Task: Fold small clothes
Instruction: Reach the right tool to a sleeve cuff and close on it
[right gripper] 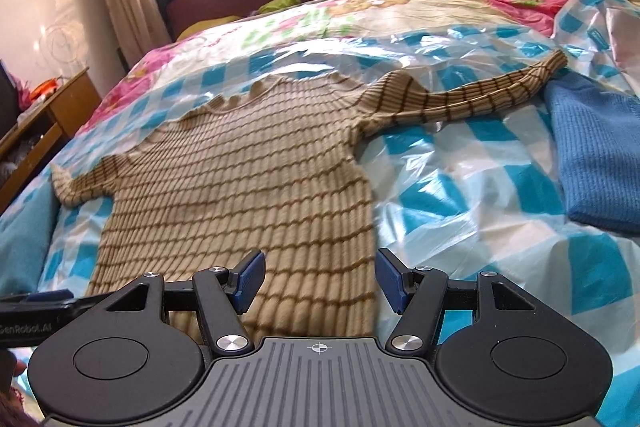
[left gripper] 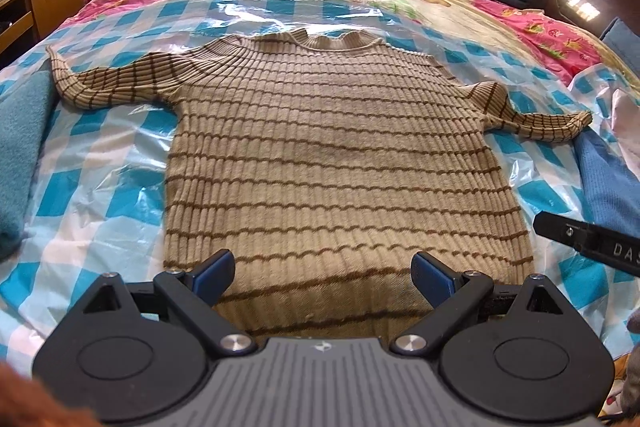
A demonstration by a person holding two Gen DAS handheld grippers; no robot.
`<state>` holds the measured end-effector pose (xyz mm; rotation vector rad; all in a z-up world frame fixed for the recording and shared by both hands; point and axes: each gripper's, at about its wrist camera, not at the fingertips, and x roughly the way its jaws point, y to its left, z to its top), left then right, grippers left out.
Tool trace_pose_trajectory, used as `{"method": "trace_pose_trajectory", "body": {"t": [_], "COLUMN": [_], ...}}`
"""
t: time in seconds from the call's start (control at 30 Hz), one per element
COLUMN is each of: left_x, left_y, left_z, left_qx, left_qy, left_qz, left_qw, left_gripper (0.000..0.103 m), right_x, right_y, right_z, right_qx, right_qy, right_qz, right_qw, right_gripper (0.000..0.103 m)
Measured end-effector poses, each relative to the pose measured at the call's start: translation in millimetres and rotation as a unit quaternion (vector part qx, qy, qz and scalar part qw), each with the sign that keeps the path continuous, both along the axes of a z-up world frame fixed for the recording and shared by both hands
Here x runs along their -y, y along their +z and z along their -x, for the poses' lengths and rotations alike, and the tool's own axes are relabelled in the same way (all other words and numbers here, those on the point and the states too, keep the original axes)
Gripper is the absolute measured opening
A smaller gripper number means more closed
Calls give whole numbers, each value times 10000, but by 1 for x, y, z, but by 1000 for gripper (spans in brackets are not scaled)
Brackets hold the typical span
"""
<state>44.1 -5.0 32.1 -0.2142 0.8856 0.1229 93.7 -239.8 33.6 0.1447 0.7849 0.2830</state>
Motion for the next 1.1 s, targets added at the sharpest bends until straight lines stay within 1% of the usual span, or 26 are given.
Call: {"method": "trace_pose_trajectory", "body": {"t": [0.4,0.87,0.97,1.1], "left_x": [16,45,52,66], "left_y": [-1,-4,-3,-2], "left_z": [-29,-72,-82,-101], "left_qx": [-57,-96,-74,26], "left_qy": [-158,-559,-639,-831], "left_qz": [-37,-98,-100,-62], "left_qw": [9999,9983,9979,9965], "left_gripper": [99,99,99,99], "right_x": [14,34,45,75], "right_y": [-4,-14,-15,-10], "right_z": [-35,-73,-86,-111], "right_qx": [8,-90,-101,-69], "right_qy": [-127,-314,-470,-911], "right_qz": [109,233,194,114], "right_qw": [9999,9992,9987,9958], "right_gripper": [61,61,61,60]}}
